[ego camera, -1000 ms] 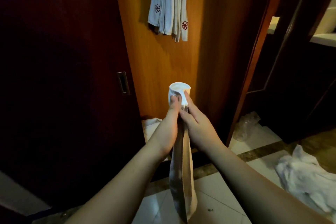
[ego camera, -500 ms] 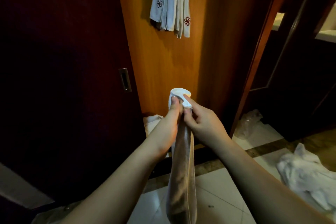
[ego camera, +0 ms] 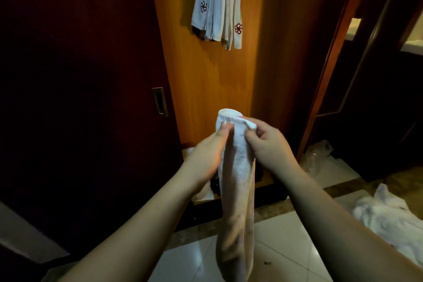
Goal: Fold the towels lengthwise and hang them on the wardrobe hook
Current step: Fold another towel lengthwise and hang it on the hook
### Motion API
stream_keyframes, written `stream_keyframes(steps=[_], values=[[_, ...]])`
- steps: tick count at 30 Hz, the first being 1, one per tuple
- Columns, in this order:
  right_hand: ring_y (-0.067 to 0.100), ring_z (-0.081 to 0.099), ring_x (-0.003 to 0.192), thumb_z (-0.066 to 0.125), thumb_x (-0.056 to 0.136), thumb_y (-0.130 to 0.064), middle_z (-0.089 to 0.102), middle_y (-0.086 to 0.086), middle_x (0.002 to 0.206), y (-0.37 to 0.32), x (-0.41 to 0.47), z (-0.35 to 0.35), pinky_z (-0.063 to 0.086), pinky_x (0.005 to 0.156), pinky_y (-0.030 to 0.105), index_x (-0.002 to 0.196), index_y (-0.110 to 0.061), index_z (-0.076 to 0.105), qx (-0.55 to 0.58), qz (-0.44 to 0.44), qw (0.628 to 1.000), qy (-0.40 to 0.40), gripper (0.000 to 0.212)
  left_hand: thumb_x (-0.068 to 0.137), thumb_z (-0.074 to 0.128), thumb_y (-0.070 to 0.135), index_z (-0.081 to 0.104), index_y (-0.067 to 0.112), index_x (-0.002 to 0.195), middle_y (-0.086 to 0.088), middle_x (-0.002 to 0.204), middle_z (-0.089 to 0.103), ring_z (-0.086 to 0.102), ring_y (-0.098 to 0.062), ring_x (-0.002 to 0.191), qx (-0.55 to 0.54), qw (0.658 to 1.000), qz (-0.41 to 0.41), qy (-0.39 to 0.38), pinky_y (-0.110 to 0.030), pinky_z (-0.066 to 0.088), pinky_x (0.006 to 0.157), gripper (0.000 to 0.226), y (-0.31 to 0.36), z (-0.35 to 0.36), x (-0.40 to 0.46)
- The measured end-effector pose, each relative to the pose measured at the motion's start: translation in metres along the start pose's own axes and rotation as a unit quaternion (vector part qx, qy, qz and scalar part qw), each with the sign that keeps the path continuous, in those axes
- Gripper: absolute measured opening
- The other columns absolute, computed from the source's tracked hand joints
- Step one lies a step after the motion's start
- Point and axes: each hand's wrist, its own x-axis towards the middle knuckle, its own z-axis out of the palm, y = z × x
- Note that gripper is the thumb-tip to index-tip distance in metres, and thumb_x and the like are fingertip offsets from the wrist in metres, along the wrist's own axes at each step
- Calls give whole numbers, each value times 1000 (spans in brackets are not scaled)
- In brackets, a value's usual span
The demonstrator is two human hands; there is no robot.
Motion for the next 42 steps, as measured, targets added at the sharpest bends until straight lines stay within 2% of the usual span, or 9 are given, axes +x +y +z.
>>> stream_keyframes(steps=[2,5,9,14,20,26,32,37,42], values=[[8,68,91,53,98,-13,72,-13,93,2,2,-6,53,79,27,106,-39,67,-19,15,999,30,30,95,58,43,57,32,128,16,126,57,54,-1,122,139,980,100,103,-16,40,97,34,8,-8,-4],[-3,67,90,54,98,-13,72,-17,97,-1,15,-20,51,76,13,112,-31,70,-7,15,1000,-6,27,89,63,44,42,31,145,5,145,43,37,-14,135,326,916,178,155,-35,33,111,61,25,-34,2],[-3,69,89,57,98,-15,74,-17,92,-14,23,-34,52,81,16,100,-41,70,-7,-1,999,-54,29,92,62,47,57,32,128,10,125,45,28,-11,123,523,841,117,73,-36,29,106,39,49,-58,10],[12,71,94,55,82,-28,76,-10,96,-12,33,-48,54,94,41,91,-45,76,2,16,999,-36,29,92,60,47,69,19,94,-2,103,57,41,-15,113,667,739,99,-12,-38,24,106,29,64,-84,15],[15,71,92,57,78,-37,76,-9,93,-7,44,-65,54,97,46,89,-50,75,-2,29,1000,-9,25,90,66,40,65,31,107,13,90,48,39,-7,100,605,770,197,43,-35,29,102,19,86,-95,5],[15,70,94,59,92,-20,76,-8,93,-9,43,-71,50,101,49,89,-46,77,34,5,999,0,32,92,64,31,39,29,147,0,107,51,56,-22,103,614,754,208,105,-33,48,85,60,102,-79,-6],[16,68,101,58,88,-33,75,-15,98,-12,42,-59,49,103,49,91,-56,72,-2,-21,1000,-17,27,88,56,13,65,20,103,-2,100,60,50,-23,98,665,704,198,149,-37,43,78,19,108,-74,1],[4,65,97,59,97,-21,71,-29,93,-16,39,-61,49,99,37,84,-63,69,-30,-37,999,-16,45,94,54,16,64,32,102,10,95,47,25,-13,91,667,678,228,208,-30,16,74,21,104,-76,-7],[-8,63,89,56,98,-15,69,-33,89,-21,36,-61,47,86,22,87,-48,68,-38,-57,998,-5,36,92,55,16,65,28,100,4,101,54,40,-21,100,656,701,205,189,-37,32,80,17,106,-77,-12]])
